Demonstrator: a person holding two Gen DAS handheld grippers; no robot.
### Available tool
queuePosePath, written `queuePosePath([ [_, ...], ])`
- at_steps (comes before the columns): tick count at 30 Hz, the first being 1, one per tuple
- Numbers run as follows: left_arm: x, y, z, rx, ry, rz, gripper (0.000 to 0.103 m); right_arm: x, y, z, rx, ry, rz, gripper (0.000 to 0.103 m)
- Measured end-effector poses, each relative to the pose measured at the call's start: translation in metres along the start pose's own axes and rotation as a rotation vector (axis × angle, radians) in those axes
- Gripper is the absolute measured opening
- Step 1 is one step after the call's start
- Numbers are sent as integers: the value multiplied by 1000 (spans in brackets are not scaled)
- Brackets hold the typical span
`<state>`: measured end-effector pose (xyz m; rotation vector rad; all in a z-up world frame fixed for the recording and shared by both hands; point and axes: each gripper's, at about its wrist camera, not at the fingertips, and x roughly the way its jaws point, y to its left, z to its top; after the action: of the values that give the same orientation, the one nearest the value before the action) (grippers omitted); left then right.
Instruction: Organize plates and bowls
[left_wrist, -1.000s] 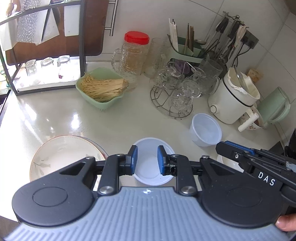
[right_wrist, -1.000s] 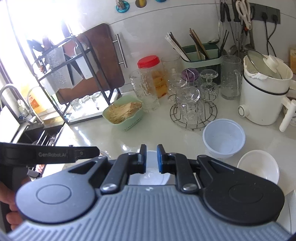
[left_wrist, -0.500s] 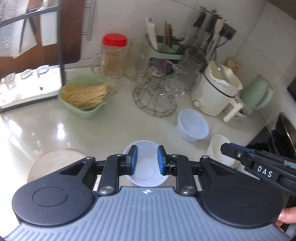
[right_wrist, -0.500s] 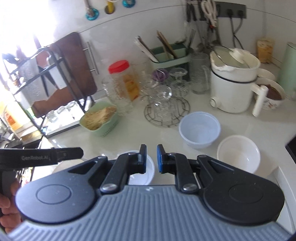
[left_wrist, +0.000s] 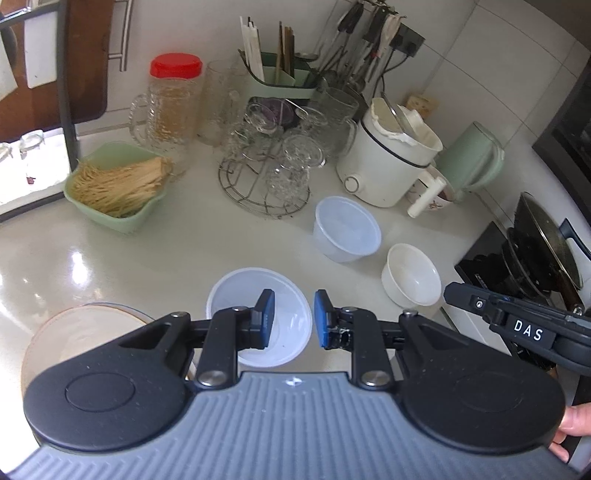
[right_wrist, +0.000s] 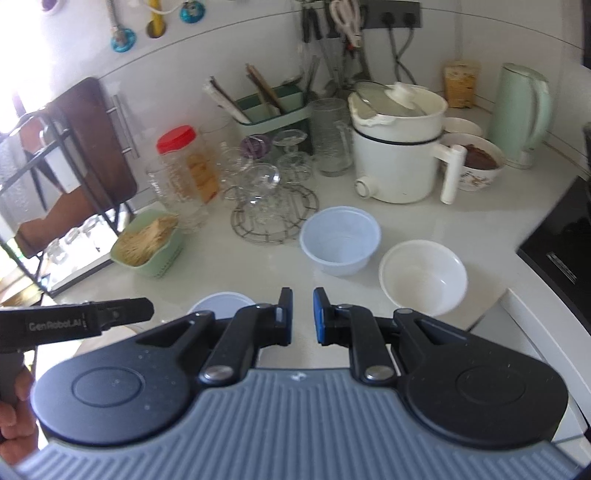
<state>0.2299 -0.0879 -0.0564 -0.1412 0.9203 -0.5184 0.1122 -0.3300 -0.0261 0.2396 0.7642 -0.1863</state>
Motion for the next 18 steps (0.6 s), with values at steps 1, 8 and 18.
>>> queuePosePath([
  [1,2,0,-1,4,5,-8,27,0,-2,-2,11,0,-11,16],
  [8,21,-6,1,12,26,-23,27,3,-16,-2,41,-9,-42,15],
  [18,76,-31,21,-44,83,-14,27,43,-51,27,21,27,-10,15],
])
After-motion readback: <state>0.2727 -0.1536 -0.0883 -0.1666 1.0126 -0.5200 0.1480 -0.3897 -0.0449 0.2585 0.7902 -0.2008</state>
